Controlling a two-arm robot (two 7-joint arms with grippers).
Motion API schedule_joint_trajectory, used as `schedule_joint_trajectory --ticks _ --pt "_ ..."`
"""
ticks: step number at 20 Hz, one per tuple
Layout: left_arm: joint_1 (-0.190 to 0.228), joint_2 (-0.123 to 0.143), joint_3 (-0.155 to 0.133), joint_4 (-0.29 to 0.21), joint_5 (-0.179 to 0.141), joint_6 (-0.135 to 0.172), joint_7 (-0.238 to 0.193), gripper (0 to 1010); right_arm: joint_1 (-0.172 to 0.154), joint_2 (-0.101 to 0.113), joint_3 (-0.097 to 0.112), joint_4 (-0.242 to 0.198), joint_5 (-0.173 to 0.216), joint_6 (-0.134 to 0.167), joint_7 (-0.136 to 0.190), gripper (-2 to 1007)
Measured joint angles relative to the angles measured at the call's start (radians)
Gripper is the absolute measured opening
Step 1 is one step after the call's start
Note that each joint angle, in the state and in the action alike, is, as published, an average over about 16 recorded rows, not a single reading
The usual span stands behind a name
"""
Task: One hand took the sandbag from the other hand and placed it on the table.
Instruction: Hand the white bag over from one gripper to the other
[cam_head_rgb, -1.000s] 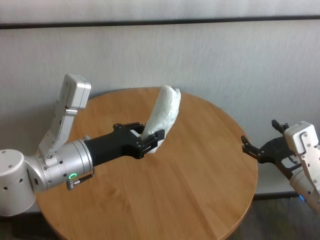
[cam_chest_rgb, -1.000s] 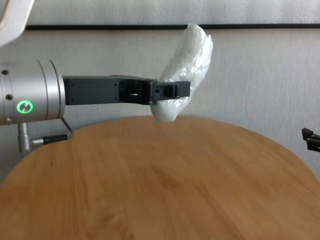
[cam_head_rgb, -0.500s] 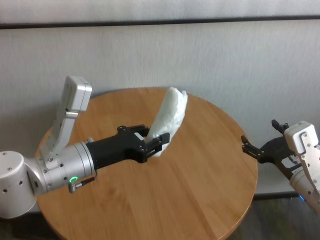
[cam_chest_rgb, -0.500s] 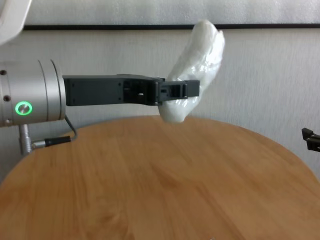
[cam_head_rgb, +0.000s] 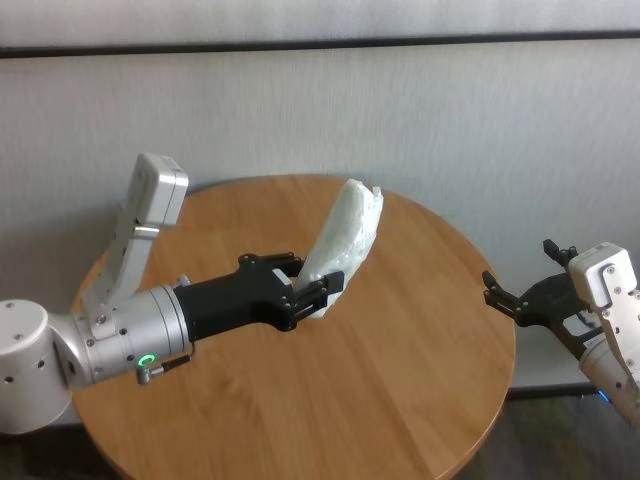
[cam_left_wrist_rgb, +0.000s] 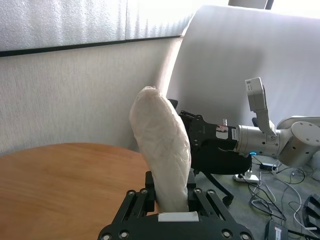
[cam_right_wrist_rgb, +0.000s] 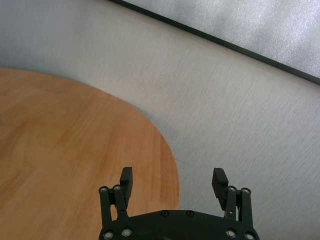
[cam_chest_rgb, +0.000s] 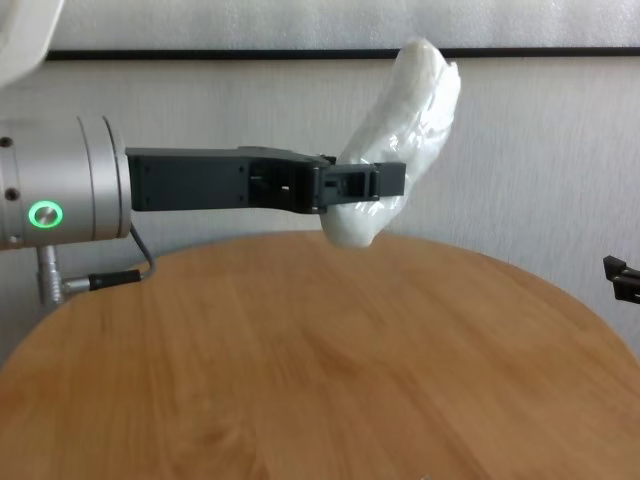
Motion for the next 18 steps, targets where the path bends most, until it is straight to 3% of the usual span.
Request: schedule_joint_trajectory --ticks 11,18 --pt "-0.019 0.016 0.031 0.005 0.004 0.008 -0.009 361 0.0 0.0 0.0 0.0 0.0 0.0 0.0 1001" --pt "-0.021 0.016 0.036 0.005 0.0 0.02 0.008 360 0.0 0.0 0.0 0.0 0.0 0.0 0.0 1001"
